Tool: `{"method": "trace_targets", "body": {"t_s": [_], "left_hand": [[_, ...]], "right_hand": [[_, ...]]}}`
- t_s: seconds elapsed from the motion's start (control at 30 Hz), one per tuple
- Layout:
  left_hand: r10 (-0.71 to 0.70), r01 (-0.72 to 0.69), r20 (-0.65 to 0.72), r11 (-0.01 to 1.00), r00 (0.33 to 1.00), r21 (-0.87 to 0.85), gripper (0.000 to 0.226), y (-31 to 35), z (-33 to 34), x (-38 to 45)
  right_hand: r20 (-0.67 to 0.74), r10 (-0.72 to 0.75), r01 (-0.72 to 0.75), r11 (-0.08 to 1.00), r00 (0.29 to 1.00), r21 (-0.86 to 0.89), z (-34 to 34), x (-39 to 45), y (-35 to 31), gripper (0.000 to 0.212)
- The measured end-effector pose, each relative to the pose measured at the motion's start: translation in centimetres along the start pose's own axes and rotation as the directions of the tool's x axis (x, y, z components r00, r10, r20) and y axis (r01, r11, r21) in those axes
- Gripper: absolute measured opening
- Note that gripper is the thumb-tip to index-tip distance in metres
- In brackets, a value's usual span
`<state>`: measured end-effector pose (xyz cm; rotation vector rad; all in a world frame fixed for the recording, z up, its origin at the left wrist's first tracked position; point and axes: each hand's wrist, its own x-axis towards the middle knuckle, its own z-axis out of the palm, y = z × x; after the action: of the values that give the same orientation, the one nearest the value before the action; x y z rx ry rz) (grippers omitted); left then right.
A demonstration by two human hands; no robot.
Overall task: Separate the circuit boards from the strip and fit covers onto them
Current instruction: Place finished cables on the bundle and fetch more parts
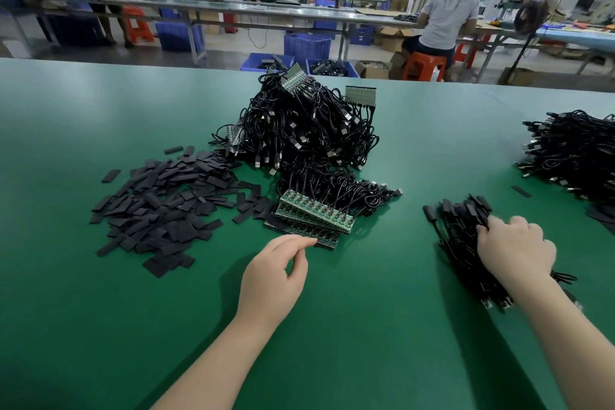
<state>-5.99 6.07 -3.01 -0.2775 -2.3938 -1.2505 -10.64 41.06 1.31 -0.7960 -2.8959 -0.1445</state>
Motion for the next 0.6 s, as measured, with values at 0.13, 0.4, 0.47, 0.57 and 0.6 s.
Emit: {"method": "trace_targets", "body": {"t_s": [0.13, 0.4, 0.47, 0.57, 0.6], "left_hand": [[-0.011, 0.011, 0.017, 1.000, 1.000, 0.009, 0.029, 0.2, 0.1, 0.0], [-0.004, 0.004, -0.006, 0.999, 1.000, 0.034, 0.032, 0.0, -0.1, 0.1], [-0.008, 0.008, -0.019, 0.999, 1.000, 0.039, 0.032, -0.1, -0.2, 0.1], [-0.018, 0.019, -0.022, 0.999, 1.000, 0.032, 0.032, -0.3, -0.3, 0.2], [-0.027, 0.027, -0.019, 0.999, 0.999, 0.026, 0.032, -0.3, -0.3, 0.2]], "right_hand": [[-0.084, -0.025, 0.016, 0.994, 0.996, -0.105, -0.4, -0.4, -1.8, 0.049], [-0.151, -0.674, 0.687, 0.679, 0.723, 0.259, -2.9, -6.5, -12.6, 0.058], [-0.074, -0.715, 0.709, 0.664, 0.695, 0.239, -2.3, -6.7, -14.4, 0.060], [-0.069, -0.750, 0.751, 0.644, 0.657, 0.147, -1.8, -5.4, -15.2, 0.051], [-0.058, -0.765, 0.760, 0.623, 0.642, 0.185, -2.0, -4.8, -15.1, 0.048]]}}
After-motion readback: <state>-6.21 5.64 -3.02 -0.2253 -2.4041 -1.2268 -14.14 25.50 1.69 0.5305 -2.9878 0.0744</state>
